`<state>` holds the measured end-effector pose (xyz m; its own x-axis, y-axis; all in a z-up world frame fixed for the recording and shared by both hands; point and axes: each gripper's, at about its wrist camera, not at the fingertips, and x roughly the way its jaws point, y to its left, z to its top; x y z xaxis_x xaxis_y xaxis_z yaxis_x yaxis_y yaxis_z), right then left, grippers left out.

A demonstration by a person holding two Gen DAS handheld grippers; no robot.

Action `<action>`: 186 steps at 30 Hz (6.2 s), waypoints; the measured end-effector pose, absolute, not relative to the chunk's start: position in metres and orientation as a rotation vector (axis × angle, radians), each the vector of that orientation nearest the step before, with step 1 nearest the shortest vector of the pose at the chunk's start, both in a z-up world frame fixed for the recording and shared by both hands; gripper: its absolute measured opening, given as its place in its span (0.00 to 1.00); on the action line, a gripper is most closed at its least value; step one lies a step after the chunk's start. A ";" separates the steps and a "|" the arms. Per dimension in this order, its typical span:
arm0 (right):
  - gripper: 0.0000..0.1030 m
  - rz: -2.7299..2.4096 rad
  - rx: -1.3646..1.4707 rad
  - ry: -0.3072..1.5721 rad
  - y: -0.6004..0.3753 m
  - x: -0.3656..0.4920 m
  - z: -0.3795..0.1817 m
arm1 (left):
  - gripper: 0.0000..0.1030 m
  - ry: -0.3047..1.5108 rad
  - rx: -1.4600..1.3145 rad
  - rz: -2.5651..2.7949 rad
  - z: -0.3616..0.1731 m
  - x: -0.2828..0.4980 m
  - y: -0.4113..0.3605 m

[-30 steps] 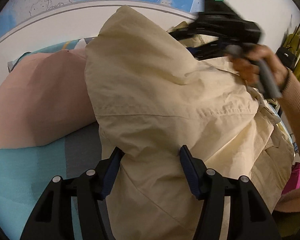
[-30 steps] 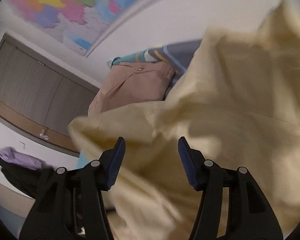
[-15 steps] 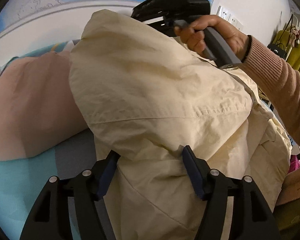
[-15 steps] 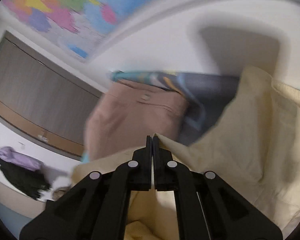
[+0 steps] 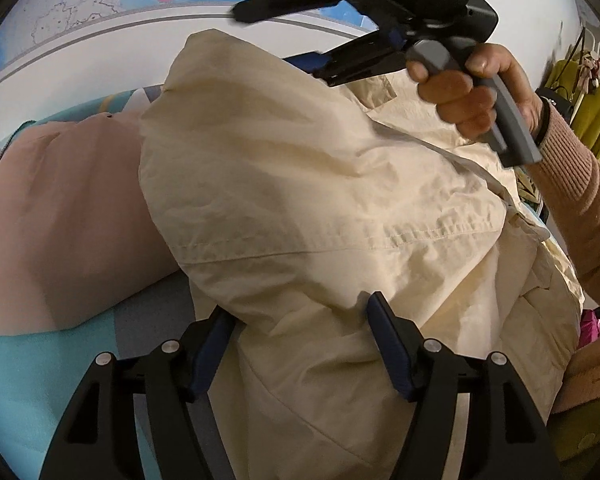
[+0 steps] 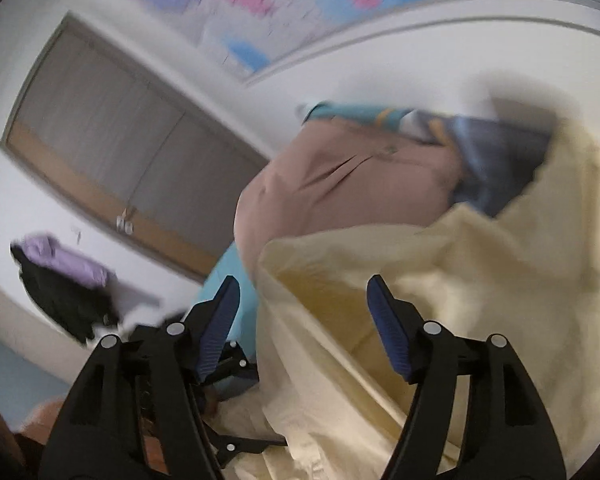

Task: Fold large clothes

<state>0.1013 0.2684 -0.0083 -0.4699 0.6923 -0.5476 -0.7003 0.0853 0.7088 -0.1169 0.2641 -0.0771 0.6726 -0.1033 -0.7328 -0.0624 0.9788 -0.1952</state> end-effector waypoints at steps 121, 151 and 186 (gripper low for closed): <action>0.86 0.900 0.283 1.066 -0.253 -0.005 -0.070 | 0.92 0.783 -0.652 -0.145 -0.087 -0.271 0.214; 0.14 1.279 0.497 0.836 -0.240 -0.062 0.013 | 0.16 0.687 -0.719 -0.039 -0.016 -0.296 0.228; 0.15 1.153 0.663 0.787 -0.196 0.054 0.068 | 0.16 0.774 -0.642 0.050 0.082 -0.178 0.293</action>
